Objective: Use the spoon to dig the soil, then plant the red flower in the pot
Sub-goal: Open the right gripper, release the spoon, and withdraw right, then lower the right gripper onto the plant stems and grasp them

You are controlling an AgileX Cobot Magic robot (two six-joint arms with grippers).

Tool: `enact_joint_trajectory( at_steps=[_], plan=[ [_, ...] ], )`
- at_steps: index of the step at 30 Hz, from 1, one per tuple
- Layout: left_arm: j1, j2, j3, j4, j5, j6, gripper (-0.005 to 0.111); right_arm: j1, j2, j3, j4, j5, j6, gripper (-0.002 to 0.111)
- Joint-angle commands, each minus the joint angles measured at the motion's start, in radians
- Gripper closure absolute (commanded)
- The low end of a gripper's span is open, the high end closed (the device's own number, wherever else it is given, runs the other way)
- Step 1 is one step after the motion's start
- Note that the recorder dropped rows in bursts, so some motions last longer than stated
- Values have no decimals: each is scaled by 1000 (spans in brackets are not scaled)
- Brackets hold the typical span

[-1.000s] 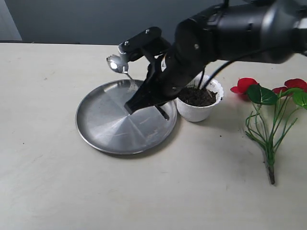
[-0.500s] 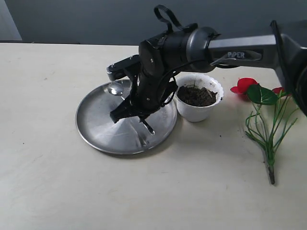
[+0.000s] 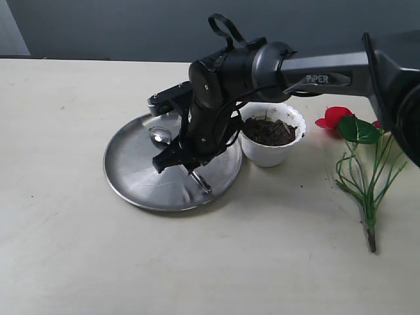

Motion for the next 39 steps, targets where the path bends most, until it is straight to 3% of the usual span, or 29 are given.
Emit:
enact_joint_trajectory(
  at_steps=[1, 7, 9, 12, 18, 20, 23, 26, 29, 33, 39],
  plan=[
    [-4, -2, -3, -7, -5, -5, 106, -5, -52, -15, -6, 78, 3, 75],
    [-4, -2, -3, -7, -5, -5, 106, -5, -166, -15, -131, 339, -23, 77],
    [-4, -2, -3, -7, -5, -5, 106, -12, -220, -15, -314, 461, 107, 77],
    [-4, -2, -3, -7, -5, -5, 106, -82, -342, 83, -424, 461, 240, 77],
    [-4, -2, -3, -7, -5, -5, 106, -415, -698, 560, -358, 137, 398, 77],
    [-4, -2, -3, -7, -5, -5, 106, -481, -716, 615, -309, 83, 405, 77],
    [-4, -2, -3, -7, -5, -5, 106, -493, -716, 620, -289, 154, 396, 73],
    [-4, -2, -3, -7, -5, -5, 106, -493, -716, 695, -277, 122, 403, 52],
    [-4, -2, -3, -7, -5, -5, 106, -493, -716, 755, -255, 34, 426, 53],
    [-4, -2, -3, -7, -5, -5, 106, -503, -714, 794, -394, -38, 596, 53],
    [-4, -2, -3, -7, -5, -5, 106, -505, -708, 794, -409, -78, 598, 53]
  ],
)
